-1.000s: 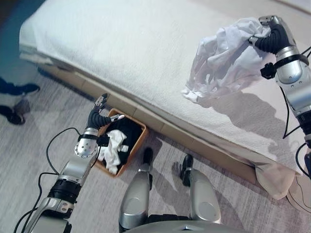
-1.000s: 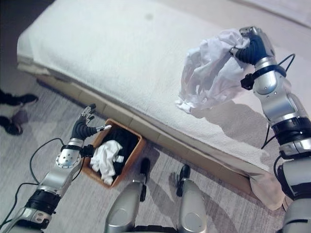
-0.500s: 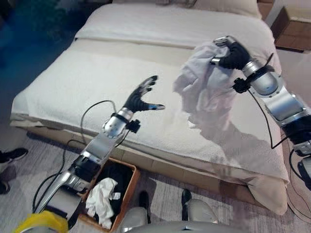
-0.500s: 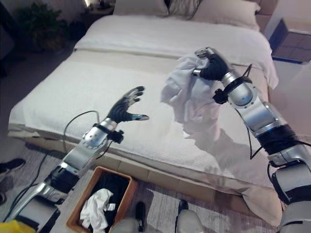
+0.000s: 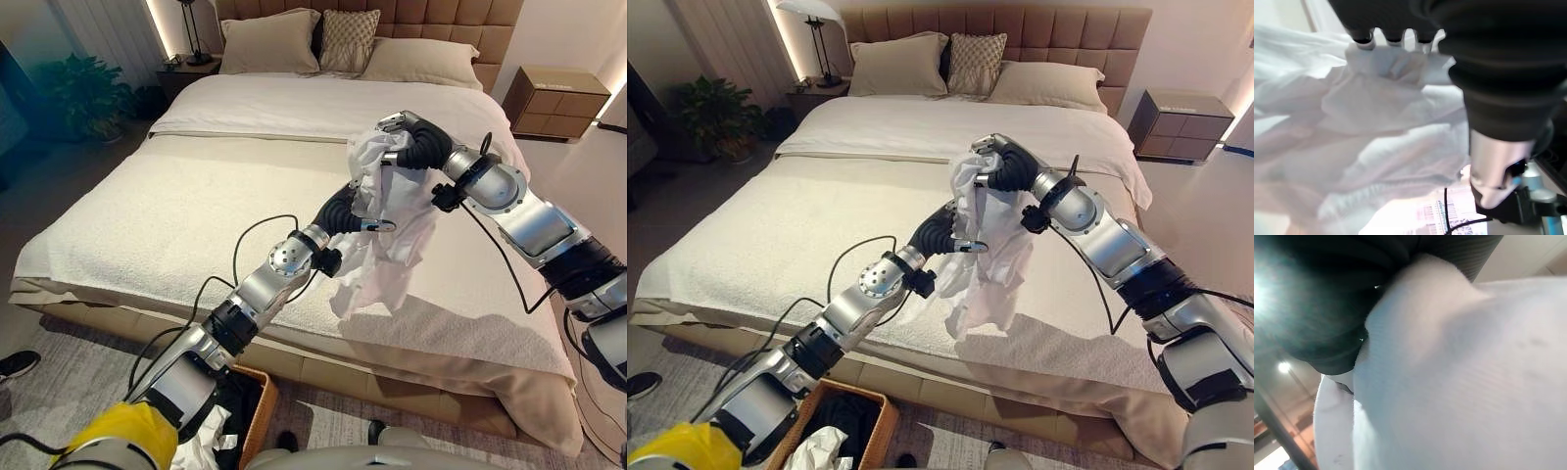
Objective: Pick up clothes into the bucket
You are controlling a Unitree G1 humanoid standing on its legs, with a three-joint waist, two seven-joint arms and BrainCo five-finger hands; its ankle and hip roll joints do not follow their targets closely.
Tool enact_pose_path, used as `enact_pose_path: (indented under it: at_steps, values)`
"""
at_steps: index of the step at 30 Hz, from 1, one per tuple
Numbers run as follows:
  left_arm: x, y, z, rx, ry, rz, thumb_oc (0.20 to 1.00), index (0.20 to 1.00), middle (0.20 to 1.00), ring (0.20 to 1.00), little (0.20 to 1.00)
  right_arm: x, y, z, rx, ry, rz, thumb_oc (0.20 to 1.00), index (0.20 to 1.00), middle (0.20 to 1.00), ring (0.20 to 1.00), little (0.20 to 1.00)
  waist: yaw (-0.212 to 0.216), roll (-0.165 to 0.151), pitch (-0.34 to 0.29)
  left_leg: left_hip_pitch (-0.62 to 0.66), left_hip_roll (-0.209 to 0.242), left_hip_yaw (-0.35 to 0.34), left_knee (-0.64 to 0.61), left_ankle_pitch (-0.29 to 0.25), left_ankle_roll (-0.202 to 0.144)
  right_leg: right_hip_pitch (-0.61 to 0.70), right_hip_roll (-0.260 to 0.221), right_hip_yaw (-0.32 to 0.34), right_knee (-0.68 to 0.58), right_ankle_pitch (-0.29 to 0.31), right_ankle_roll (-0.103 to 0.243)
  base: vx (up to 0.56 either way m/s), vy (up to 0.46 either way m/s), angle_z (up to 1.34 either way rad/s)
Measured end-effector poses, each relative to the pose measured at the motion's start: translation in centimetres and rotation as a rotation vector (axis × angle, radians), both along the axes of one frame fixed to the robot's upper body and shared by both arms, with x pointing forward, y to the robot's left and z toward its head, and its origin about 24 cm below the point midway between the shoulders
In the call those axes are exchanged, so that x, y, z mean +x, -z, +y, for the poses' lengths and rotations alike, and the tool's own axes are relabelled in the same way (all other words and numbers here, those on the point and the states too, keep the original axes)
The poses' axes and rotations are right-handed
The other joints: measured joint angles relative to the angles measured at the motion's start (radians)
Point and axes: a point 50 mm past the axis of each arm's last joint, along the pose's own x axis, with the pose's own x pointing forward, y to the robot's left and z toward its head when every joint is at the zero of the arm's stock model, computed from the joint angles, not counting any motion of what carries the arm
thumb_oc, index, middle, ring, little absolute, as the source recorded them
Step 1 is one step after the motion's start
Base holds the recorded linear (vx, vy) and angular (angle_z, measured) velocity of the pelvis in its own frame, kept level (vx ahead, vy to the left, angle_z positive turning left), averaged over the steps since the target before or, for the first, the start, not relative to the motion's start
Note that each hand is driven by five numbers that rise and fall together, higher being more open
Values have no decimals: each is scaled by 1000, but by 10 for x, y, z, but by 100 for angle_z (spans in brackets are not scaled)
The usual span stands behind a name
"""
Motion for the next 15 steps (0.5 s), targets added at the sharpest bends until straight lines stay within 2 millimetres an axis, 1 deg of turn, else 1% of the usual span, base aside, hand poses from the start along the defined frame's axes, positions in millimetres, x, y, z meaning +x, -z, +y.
enact_pose_path:
  at_steps: [5, 7, 9, 10, 11, 12, 15]
  values:
    - [-1, 4, -4, -46, 10, 57, 1000, 1000, 1000, 1000, 1000, -4, -4, 5, 8, -29, -10, 200, 200, 200, 200, 200, -1, 0, -6, 15, 5, 20, -13, 0, 0, 13, 6, 11, -28, 14, 3, -12, 5, -9]
    - [-1, 6, -4, -56, 10, 72, 1000, 1000, 1000, 1000, 1000, -5, -4, 5, 36, -36, 2, 200, 200, 200, 200, 200, -3, 0, -8, 15, 5, 22, -13, 0, 0, 12, 7, 14, -30, 16, 1, -7, 6, -5]
    - [-1, 7, -4, -60, 10, 82, 617, 617, 617, 617, 617, -5, -4, 6, 49, -37, 2, 200, 200, 200, 200, 200, -3, 0, -8, 15, 6, 23, -14, 0, 0, 13, 9, 16, -32, 18, 1, 0, 0, 0]
    - [0, 7, -4, -58, 6, 86, 485, 485, 485, 485, 485, -5, -4, 8, 51, -42, 0, 200, 200, 200, 200, 200, -2, 1, -9, 15, 8, 23, -15, 0, 0, 15, 11, 16, -40, 22, -1, 0, 0, 0]
    - [0, 8, -3, -59, 2, 88, 432, 432, 432, 432, 432, -6, -4, 8, 55, -47, 1, 200, 200, 200, 200, 200, -2, 1, -9, 15, 9, 23, -15, 0, 0, 18, 12, 16, -45, 24, 0, 0, 0, 0]
    - [1, 10, 0, -80, -19, 111, 200, 200, 200, 200, 200, -10, -1, 10, 109, -68, 27, 200, 200, 200, 200, 200, -1, 0, -9, 18, 11, 23, -16, 0, 0, 29, 15, 15, -53, 29, -2, 0, 0, 0]
    - [2, 15, 4, -88, -49, 132, 200, 200, 200, 200, 200, -13, 12, 15, 185, -90, 84, 200, 200, 200, 200, 200, -1, 1, -9, 30, 12, 22, -19, 0, 0, 47, 18, 14, -70, 39, -6, 0, 0, 0]
